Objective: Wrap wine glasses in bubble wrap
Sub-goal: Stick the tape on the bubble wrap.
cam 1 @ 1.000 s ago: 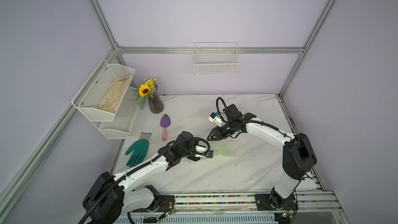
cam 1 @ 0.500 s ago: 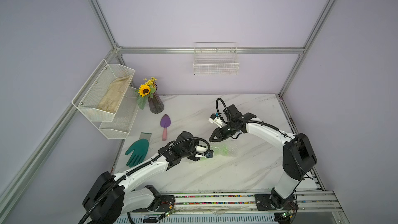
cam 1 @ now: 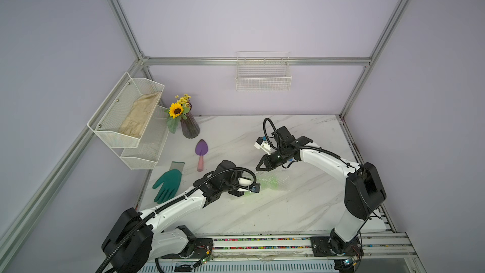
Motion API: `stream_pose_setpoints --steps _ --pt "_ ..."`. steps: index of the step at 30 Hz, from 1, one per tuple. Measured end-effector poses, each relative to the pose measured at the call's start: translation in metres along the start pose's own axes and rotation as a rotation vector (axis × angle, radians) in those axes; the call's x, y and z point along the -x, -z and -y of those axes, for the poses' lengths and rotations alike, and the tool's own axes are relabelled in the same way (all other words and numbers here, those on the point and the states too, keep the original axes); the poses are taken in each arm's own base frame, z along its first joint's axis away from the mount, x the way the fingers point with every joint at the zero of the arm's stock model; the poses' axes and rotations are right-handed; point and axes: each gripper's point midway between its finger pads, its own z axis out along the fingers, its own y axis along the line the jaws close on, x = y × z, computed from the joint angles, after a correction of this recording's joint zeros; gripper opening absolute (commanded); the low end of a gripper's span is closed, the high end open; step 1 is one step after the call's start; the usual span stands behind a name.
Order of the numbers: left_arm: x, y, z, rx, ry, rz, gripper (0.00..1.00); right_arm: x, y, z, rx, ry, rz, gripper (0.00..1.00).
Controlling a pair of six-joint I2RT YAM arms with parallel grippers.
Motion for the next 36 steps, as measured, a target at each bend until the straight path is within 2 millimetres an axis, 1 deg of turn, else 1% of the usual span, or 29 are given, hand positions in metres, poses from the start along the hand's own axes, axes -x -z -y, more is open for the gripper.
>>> stream_pose_setpoints --steps 3,5,8,11,14,16,18,20,22,23,25,27,29,32,34,36 --pt "0.000 -0.001 0.001 -0.003 0.001 -0.001 0.00 0.009 -0.002 0.000 -0.011 0.016 0.010 0.00" --pt "-0.001 -0.001 0.001 -0.003 0.000 -0.002 0.00 0.011 -0.007 0.004 -0.021 0.020 0.002 0.00" --pt "-0.001 -0.002 0.002 -0.007 0.001 -0.003 0.00 0.009 -0.019 0.010 -0.040 0.020 -0.021 0.00" --pt "-0.001 -0.002 0.002 -0.010 0.001 -0.005 0.00 0.003 -0.030 0.019 -0.068 0.012 -0.052 0.00" --pt "-0.002 -0.002 0.003 -0.011 0.002 -0.005 0.00 -0.001 -0.032 0.027 -0.100 -0.005 -0.067 0.14" --pt "-0.002 -0.002 0.003 -0.011 0.001 -0.005 0.00 0.000 -0.029 0.028 -0.122 -0.009 -0.063 0.21" --pt "-0.002 -0.002 0.003 -0.011 0.001 -0.006 0.00 0.003 -0.023 0.025 -0.136 -0.009 -0.046 0.26" --pt "-0.002 -0.002 0.003 -0.012 0.002 -0.006 0.00 0.007 -0.011 0.015 -0.128 0.006 -0.014 0.32" --pt "-0.002 -0.003 0.003 -0.014 0.002 -0.007 0.00 0.009 0.004 0.000 -0.107 0.024 0.024 0.38" --pt "-0.003 -0.003 0.004 -0.016 0.002 -0.008 0.00 0.009 0.010 -0.006 -0.095 0.034 0.037 0.40" --pt "-0.003 -0.004 0.005 -0.020 0.003 -0.009 0.00 0.008 0.018 -0.018 -0.065 0.045 0.057 0.41" --pt "-0.004 -0.005 0.005 -0.023 0.004 -0.011 0.00 0.006 0.019 -0.021 -0.045 0.048 0.058 0.42" --pt "-0.004 -0.006 0.006 -0.026 0.004 -0.012 0.00 0.001 0.013 -0.019 -0.033 0.041 0.039 0.41" --pt "-0.004 -0.006 0.006 -0.028 0.005 -0.013 0.00 -0.009 -0.001 -0.010 -0.020 0.019 -0.007 0.41" --pt "-0.004 -0.006 0.007 -0.028 0.005 -0.013 0.00 -0.018 -0.010 -0.003 -0.019 0.003 -0.040 0.38" --pt "-0.004 -0.006 0.006 -0.028 0.005 -0.013 0.00 -0.024 -0.015 0.001 -0.018 -0.005 -0.060 0.35"
